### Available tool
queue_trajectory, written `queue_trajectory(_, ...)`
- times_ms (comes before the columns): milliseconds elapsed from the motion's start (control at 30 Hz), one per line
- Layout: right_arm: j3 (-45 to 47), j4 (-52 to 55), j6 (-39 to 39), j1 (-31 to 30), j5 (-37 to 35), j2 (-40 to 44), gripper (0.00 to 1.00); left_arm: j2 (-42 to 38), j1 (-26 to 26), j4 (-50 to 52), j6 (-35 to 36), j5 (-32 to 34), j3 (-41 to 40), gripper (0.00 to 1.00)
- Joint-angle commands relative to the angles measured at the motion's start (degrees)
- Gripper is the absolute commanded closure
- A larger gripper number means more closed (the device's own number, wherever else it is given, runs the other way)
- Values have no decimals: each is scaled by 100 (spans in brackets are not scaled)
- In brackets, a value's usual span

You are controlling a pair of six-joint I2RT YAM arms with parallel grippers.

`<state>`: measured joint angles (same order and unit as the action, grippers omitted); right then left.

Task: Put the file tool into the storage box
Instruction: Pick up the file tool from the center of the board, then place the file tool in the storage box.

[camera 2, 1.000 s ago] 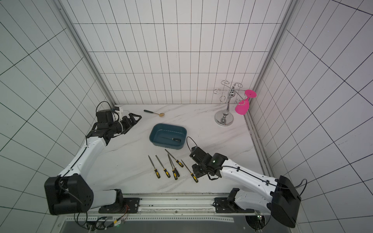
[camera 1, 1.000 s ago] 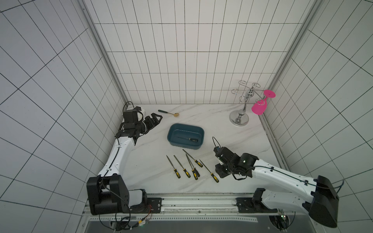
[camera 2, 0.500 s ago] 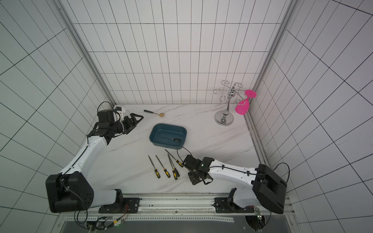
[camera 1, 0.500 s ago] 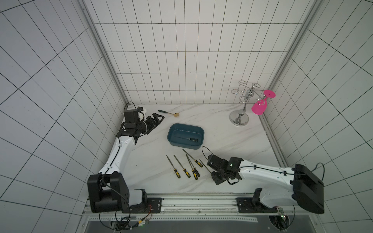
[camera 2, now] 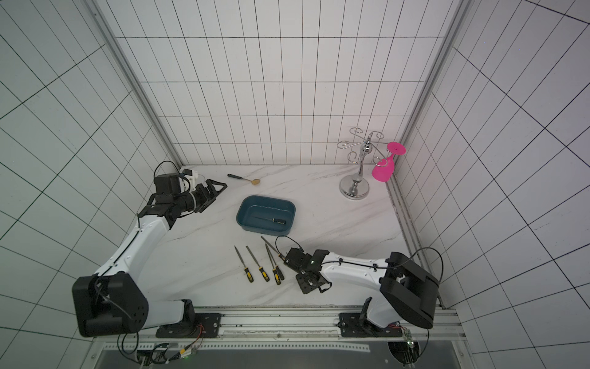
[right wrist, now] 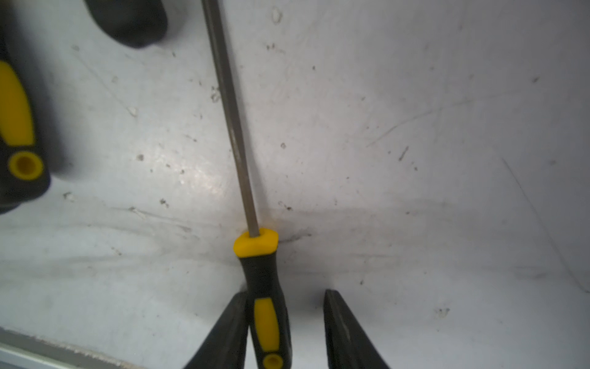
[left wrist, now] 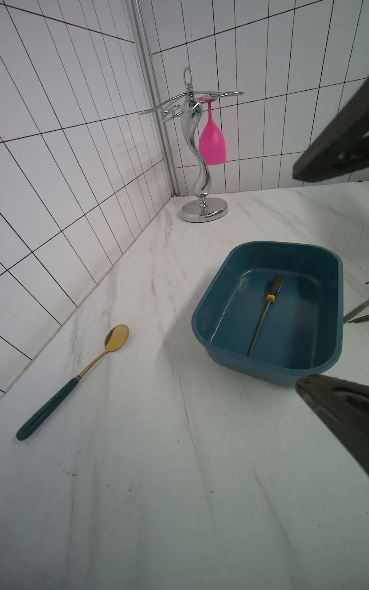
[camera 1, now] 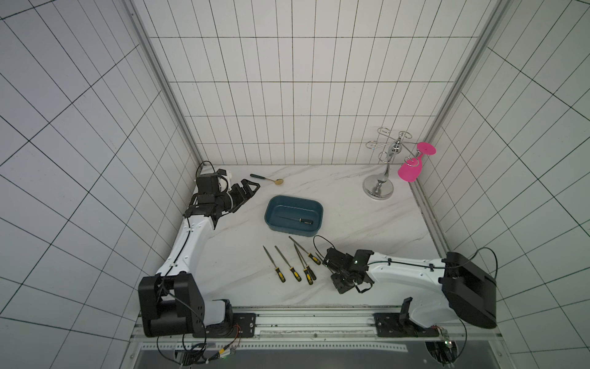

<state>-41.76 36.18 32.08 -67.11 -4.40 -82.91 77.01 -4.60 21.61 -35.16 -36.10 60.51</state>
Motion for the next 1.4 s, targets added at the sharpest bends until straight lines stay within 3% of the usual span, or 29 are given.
queue_trajectory(0, -108, 84, 127, -86, -192, -102, 59, 7, 6, -130, -20, -63, 57, 2)
queue_trajectory(133, -27, -27, 171, -100, -207, -76, 64, -28, 6, -139, -9, -22, 41, 2)
queue_trajectory(400, 65, 78, 314, -158, -478, 215, 90, -186, 38, -78, 108, 197, 49, 2)
queue_trajectory(600, -93, 509, 477, -158, -857, 1134, 93, -657, 194, -43, 408, 866, -52, 2)
queue_trajectory(700, -305, 824, 372, -159, -1035, 1733, 93, -748, 540, -68, 592, 999, -83, 2)
queue_trajectory(800, -490, 749, -78, -155, -856, 2243, 88, -608, 975, 33, 737, 781, 16, 2)
queue_trajectory(933, -1004, 833, -664, -89, -945, 2335, 92, -402, 1025, 105, 638, 696, 90, 2)
queue_trajectory(1200, -2107, 644, -2207, 489, -102, 1480, 95, -635, 668, 71, 580, 1006, 5, 2)
queue_trajectory(1367, -2382, 265, -2955, 1205, 404, 949, 97, -801, 522, 2, 518, 1428, -118, 2)
